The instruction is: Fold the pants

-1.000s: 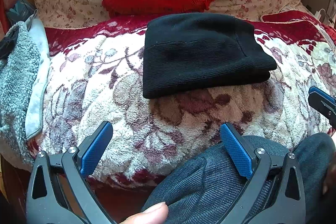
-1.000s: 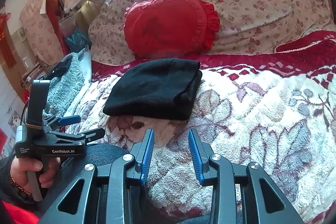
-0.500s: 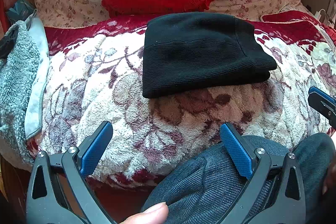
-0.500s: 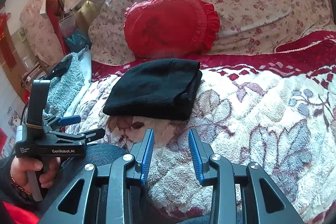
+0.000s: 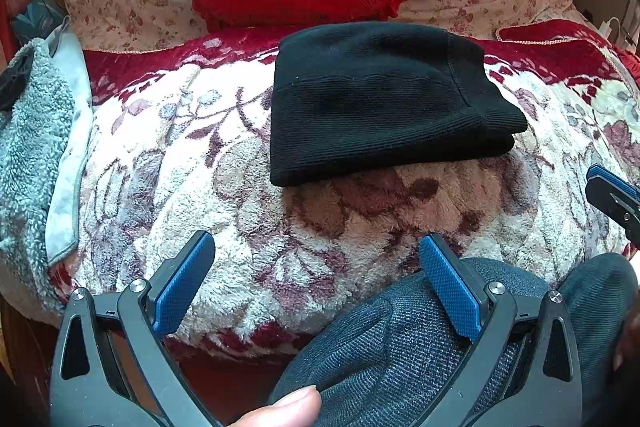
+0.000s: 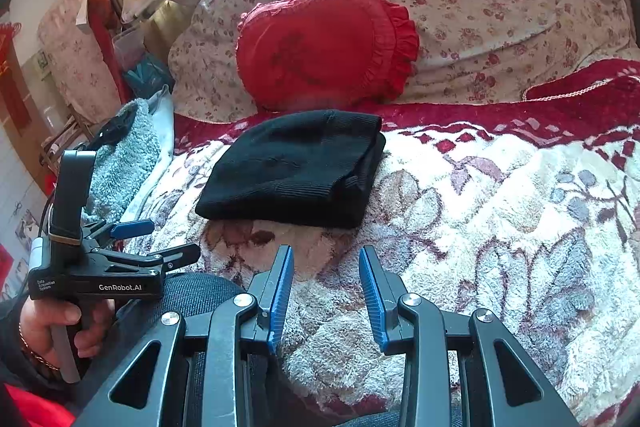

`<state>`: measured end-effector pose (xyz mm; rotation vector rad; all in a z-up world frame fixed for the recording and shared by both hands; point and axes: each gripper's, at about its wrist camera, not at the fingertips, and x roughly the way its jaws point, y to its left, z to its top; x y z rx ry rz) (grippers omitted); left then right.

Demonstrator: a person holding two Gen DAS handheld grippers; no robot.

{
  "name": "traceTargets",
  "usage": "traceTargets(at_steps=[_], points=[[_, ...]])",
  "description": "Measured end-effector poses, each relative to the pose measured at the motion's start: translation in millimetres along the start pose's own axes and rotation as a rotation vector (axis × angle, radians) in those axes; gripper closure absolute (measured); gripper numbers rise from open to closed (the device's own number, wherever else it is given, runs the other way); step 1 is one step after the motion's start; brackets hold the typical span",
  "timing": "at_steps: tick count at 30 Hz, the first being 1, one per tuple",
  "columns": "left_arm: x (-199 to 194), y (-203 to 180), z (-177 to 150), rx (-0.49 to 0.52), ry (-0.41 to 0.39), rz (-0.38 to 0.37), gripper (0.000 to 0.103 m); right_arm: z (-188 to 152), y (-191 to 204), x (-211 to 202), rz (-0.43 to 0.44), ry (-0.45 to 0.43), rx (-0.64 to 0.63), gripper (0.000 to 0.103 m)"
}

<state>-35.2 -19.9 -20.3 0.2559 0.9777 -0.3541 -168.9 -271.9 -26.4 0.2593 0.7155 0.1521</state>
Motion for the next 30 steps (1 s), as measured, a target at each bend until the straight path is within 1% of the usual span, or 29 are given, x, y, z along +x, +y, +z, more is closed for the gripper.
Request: traceTargets(at_steps=[22, 26, 30], points=[[1.5, -0.5, -2.0, -0.003, 0.007, -0.01, 0.0, 0.2, 0.3, -0.2, 0.0, -0.001, -0.001, 0.071], [-0.1, -1.2, 0.1, 0.009, -0.006, 0.004, 0.0, 0.2, 0.4, -0.3, 0.0, -0.002, 0.0, 0.071], [0.6, 0.0, 0.9, 0.003, 0.006, -0.01, 0.0, 0.2, 0.3, -0.2, 0.0, -0.001, -0.001, 0.071]])
